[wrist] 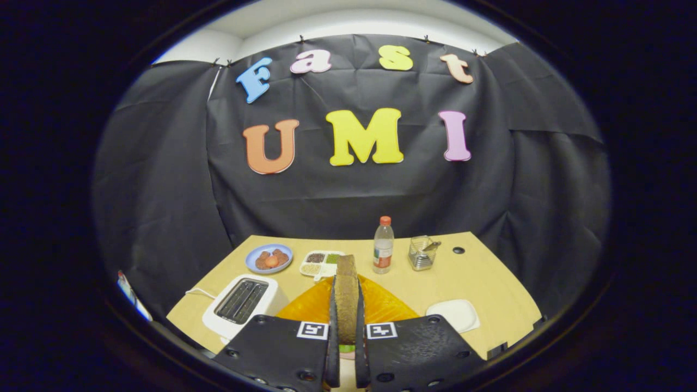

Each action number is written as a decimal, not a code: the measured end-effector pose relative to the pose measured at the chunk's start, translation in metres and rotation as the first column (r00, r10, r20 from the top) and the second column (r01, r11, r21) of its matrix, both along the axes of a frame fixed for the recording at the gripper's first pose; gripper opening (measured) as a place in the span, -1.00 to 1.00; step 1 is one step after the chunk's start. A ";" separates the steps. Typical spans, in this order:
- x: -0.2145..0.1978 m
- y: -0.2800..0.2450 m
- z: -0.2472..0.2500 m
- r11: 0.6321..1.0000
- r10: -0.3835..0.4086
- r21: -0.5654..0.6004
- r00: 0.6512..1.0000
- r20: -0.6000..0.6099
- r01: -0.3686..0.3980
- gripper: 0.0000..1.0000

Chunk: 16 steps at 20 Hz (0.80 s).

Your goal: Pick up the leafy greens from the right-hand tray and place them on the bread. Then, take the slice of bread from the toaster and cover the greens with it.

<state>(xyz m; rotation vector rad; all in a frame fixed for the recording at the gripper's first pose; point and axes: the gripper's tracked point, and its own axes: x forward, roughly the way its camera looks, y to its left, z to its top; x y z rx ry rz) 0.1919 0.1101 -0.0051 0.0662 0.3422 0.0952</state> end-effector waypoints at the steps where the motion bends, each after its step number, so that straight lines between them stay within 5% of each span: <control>1: 0.007 0.003 -0.013 1.000 0.012 0.007 1.000 -0.016 -0.012 -0.78; 13: 0.073 0.026 -0.167 0.987 0.097 0.151 0.965 -0.243 -0.061 -0.78; 16: 0.079 0.018 -0.178 0.977 0.098 0.206 0.970 -0.223 -0.051 -0.78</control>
